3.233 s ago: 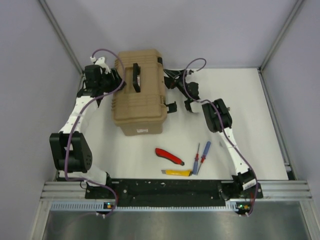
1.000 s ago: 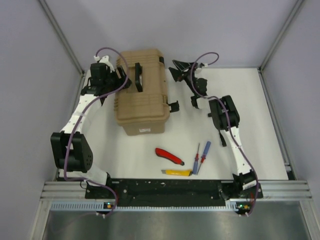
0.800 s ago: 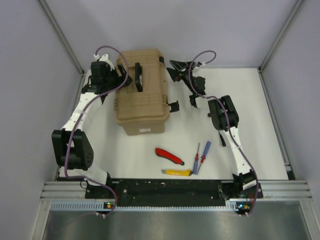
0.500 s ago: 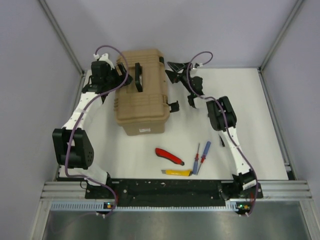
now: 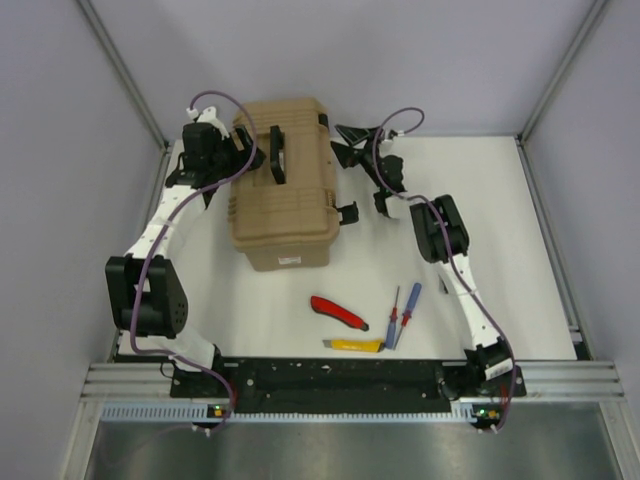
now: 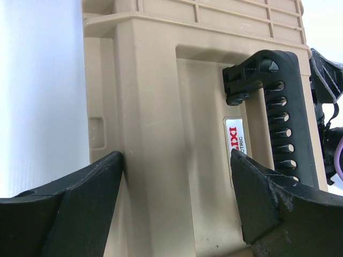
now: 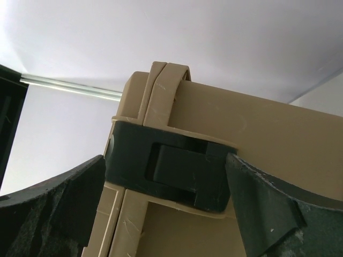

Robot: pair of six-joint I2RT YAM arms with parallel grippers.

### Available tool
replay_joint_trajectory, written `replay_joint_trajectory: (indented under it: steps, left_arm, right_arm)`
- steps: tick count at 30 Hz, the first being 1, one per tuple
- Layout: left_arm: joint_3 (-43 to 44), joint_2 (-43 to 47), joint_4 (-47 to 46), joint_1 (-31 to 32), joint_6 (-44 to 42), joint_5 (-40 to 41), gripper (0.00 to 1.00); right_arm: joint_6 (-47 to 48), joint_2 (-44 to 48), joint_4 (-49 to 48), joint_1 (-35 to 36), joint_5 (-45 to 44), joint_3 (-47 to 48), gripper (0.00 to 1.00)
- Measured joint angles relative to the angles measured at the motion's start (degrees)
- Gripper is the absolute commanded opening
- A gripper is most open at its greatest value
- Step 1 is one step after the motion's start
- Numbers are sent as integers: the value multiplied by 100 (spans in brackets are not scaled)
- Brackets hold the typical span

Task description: Pack the tool kit

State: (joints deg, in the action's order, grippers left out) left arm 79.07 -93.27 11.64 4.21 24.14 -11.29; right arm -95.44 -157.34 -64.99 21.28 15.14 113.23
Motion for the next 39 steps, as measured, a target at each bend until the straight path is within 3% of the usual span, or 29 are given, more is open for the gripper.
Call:
replay_joint_trajectory:
  steps: [22, 26, 34, 39]
  left_arm:
    - [-24, -2, -50, 0, -2, -2, 84]
    - [-44, -2, -87, 0, -4, -4, 81]
    - [-109, -2, -177, -2, -48, -4, 76]
    - [-195, 17, -260, -4, -162, 55, 74]
  right_arm:
    - [-302, -81, 42, 76, 186, 66, 90]
    - [-450, -103, 28, 76, 120, 66, 78]
    - [-568, -175, 133, 72, 63, 68, 42]
    - [-575, -175, 249, 35, 61, 63, 33]
